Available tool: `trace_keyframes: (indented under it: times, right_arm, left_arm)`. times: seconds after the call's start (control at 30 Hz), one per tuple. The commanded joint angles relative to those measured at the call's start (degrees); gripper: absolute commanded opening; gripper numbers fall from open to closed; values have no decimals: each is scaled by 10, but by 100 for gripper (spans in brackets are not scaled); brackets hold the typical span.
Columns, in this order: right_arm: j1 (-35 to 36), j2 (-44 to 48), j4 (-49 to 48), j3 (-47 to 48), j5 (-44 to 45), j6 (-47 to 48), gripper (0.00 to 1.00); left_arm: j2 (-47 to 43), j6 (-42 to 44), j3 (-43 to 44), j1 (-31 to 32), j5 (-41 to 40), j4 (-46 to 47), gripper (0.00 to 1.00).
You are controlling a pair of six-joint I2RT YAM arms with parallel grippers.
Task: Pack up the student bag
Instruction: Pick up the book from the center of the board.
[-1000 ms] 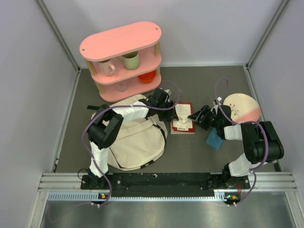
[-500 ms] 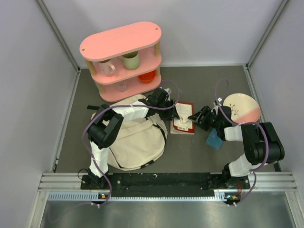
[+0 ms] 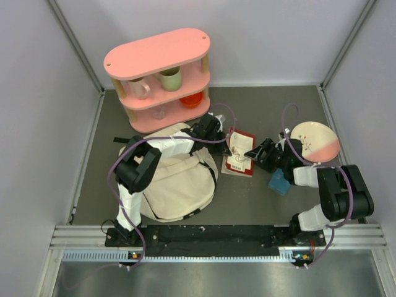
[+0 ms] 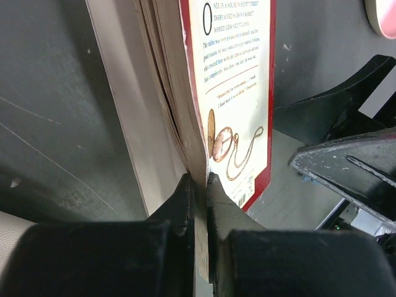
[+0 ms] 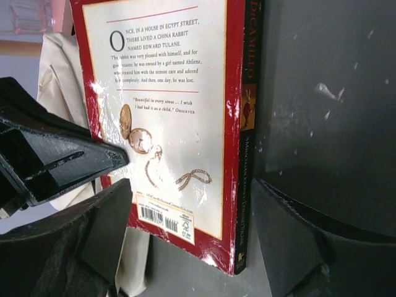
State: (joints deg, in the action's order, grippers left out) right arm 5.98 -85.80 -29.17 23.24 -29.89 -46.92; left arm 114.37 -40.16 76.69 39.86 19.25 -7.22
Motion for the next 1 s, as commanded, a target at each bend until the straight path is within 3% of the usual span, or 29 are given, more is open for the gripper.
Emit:
trace_keyframes:
  times: [0.0,0.17,0.43,0.77,0.87,0.97]
  right_arm:
    - [5,57,80,0,27,17,79]
    - [4,128,148,10,62,28,87]
    - [-29,205,150,0,-10,17,91]
    - [-29,275,24,-18,-156,-21,89]
    - [-29,290,4,-28,-179,-40,78]
    - [-29,307,10,-29,-186,-45,60]
  left_arm:
    - [-24,50,8,8,34,39,0]
    - [-86,81,-15,3,84,68,0]
    - [-157,90,-42,1,135,102,0]
    - [-187,68,-79,1,223,181,0]
    - [-192,50,-98,1,241,218,0]
    - [-197,37,-114,2,253,240,0]
